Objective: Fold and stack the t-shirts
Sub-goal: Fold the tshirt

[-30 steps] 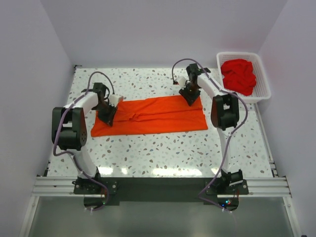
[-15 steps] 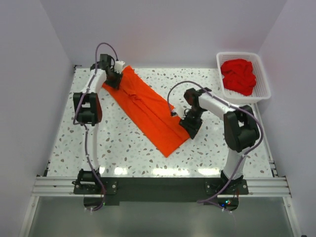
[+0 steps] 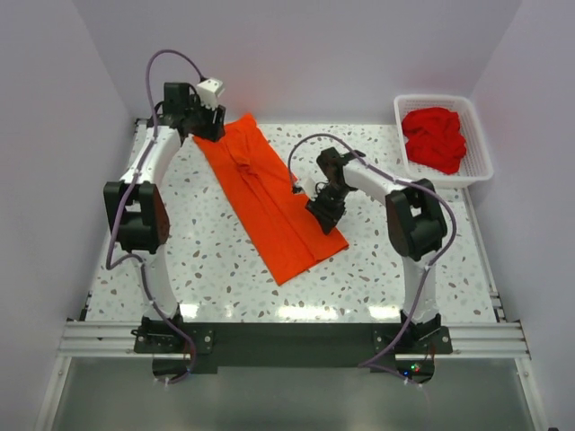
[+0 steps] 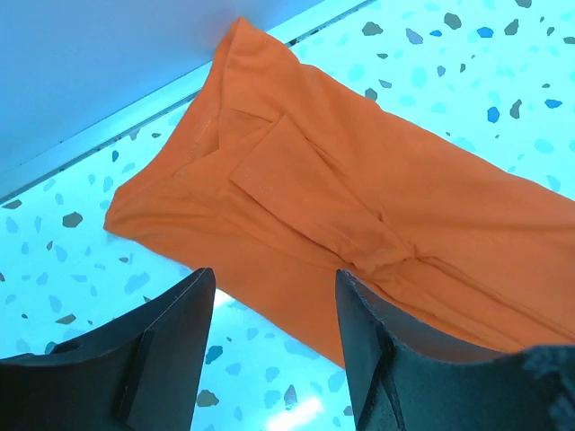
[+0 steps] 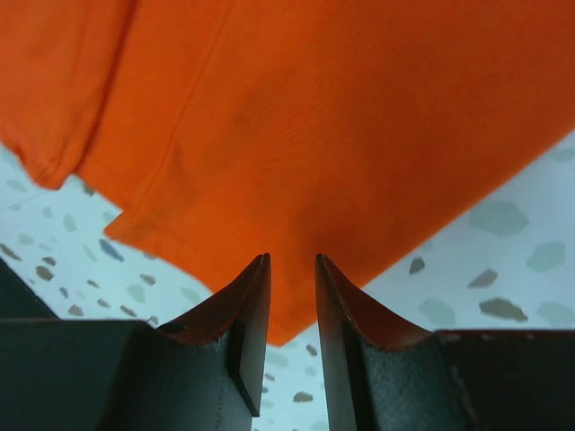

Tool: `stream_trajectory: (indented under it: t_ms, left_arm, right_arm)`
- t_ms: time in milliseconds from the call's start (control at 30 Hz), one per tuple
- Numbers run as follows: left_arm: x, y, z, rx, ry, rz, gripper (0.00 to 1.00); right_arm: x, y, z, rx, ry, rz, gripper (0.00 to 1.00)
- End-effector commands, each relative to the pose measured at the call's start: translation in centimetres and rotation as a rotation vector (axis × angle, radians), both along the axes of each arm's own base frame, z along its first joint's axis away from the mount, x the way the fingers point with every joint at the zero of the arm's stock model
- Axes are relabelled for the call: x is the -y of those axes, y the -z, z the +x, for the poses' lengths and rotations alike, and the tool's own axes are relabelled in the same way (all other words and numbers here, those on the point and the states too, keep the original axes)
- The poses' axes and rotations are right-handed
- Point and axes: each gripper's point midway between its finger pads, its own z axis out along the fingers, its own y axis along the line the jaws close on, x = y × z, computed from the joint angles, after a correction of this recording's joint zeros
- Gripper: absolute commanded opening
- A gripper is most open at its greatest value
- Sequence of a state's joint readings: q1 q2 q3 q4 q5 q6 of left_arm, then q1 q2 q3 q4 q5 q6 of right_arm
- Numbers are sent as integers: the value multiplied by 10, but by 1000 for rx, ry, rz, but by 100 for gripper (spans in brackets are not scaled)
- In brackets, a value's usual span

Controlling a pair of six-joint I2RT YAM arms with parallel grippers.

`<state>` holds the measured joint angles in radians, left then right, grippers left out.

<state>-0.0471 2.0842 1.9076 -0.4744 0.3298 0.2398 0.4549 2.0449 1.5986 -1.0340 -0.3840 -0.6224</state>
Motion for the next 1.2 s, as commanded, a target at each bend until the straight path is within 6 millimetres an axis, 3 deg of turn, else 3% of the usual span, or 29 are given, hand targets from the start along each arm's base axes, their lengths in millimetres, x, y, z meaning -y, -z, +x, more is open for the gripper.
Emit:
stream_trajectory:
  t_ms: [0,167,267,367,400,500,567,667,767,867,900,933,967,1000,1067,1167]
  left_arm:
    - [2,2,-20,-33,-6,-41,61]
    - [-3,13,-39,-81,-16,-32,61]
    - [5,24,-50,-137,25,-48,61]
    - [15,56,-64,-247,56,-58,57]
    - [18,63,-70,-279,66,-61,56]
    - [26,92,-85,-377,89,-61,54]
    - [31,106,-93,-417,102,-53,53]
    - [43,119,-96,-438,123,-43,53]
    - [58,129,-98,-457,150,-40,52]
    - [63,136,-99,-471,149,-46,50]
    - [64,135,-96,-458,145,-48,50]
    - [64,135,-94,-457,141,-52,50]
    - [65,134,-91,-451,144,-53,50]
    - [65,134,-91,-453,149,-52,49]
    - [66,127,-86,-433,152,-50,46]
    - [66,120,-81,-408,152,-54,44]
  right_arm:
    - [-11,13,20,75,-29,-20,30]
    - [-8,38,-3,42,-69,-76,26]
    - [-9,48,-41,-7,-123,-93,24]
    - [-20,48,-91,-50,-203,-77,24]
    - [-25,48,-120,-86,-241,-82,24]
    - [-55,30,-166,-153,-292,21,23]
    - [-72,17,-179,-177,-308,95,25]
    - [-94,-5,-165,-145,-289,155,31]
    - [-108,-39,-123,-92,-212,245,33]
    - [-112,-56,-80,-51,-91,301,33]
    - [-115,-70,-44,23,-30,343,32]
    - [-116,-74,-25,63,12,353,31]
    - [-116,-67,-5,91,55,342,30]
    - [-118,-77,31,187,133,349,28]
    - [-124,-74,74,256,216,347,26]
    - [-134,-61,118,313,294,328,21]
